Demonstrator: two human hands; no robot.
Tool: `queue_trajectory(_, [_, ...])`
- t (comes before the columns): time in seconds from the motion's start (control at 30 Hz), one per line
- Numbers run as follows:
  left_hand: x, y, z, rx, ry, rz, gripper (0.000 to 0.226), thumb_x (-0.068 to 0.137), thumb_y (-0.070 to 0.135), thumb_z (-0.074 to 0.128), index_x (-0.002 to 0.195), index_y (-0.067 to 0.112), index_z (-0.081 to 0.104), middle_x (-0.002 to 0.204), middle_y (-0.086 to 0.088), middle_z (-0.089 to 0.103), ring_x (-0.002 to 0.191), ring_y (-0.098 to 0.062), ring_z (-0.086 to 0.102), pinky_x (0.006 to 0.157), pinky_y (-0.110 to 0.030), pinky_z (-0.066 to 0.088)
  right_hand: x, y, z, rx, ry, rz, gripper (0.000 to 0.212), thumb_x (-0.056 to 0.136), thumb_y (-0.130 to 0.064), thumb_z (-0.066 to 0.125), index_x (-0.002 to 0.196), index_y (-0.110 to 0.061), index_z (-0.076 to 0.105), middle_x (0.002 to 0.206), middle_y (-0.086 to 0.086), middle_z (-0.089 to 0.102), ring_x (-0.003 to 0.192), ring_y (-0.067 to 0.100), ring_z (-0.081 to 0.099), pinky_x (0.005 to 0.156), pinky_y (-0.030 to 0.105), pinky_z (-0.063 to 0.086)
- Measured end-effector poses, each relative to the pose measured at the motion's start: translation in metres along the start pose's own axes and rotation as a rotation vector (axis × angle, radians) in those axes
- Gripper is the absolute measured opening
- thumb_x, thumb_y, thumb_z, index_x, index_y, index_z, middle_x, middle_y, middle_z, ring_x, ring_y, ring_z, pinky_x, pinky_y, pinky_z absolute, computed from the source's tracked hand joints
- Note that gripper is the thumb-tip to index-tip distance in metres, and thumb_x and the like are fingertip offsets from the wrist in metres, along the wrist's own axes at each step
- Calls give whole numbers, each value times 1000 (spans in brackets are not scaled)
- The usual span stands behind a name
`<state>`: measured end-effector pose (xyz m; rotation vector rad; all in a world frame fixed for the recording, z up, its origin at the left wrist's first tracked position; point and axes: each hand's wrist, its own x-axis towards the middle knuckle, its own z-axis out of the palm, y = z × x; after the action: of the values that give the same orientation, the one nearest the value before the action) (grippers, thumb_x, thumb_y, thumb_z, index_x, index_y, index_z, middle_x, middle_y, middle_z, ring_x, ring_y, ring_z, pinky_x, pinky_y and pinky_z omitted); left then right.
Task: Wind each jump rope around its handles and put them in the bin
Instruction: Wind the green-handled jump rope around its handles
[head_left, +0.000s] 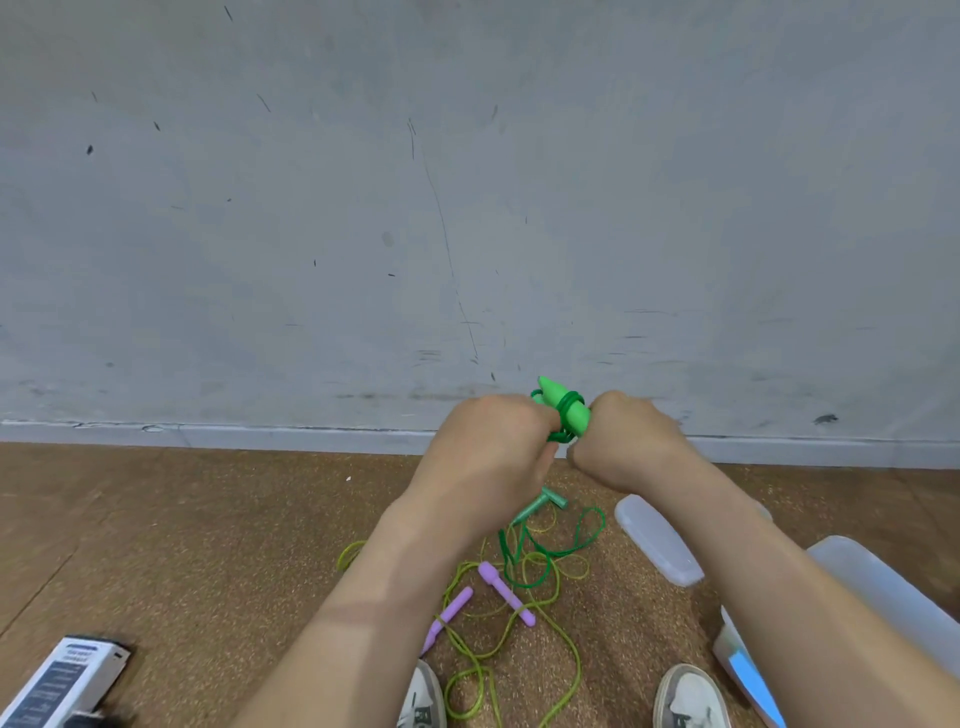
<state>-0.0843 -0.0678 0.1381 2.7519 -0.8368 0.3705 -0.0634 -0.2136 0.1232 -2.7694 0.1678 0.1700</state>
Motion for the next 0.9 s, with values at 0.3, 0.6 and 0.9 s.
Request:
queue_trajectory(0.3, [-2,-19,3,-677,8,-347,13,69,19,83,77,26,74,61,11,66,62,-2,59,67,-22,48,-17,-10,17,-309,-396,-297,15,81,-21,63,93,-17,55,88,3,58,81,25,57,65,29,46])
queue_trajectory(0.6, [-8,-46,1,-623,-264,-289,11,78,30,77,69,26,72,55,17,62,56,5,53,60,-17,43,-31,-15,3,-406,-485,-403,21,77,-25,73,77,-20,53,67,-4,51,60,15,49,54,27,38])
queue_trajectory(0.9, [-12,-36,12,-1277,-542,-290,24,84,26,56,66,16,68,59,7,60,50,0,51,50,-14,42,-38,-7,-18,172,-617,-550,18,76,-12,78,73,-23,63,64,-1,58,55,14,48,55,26,39])
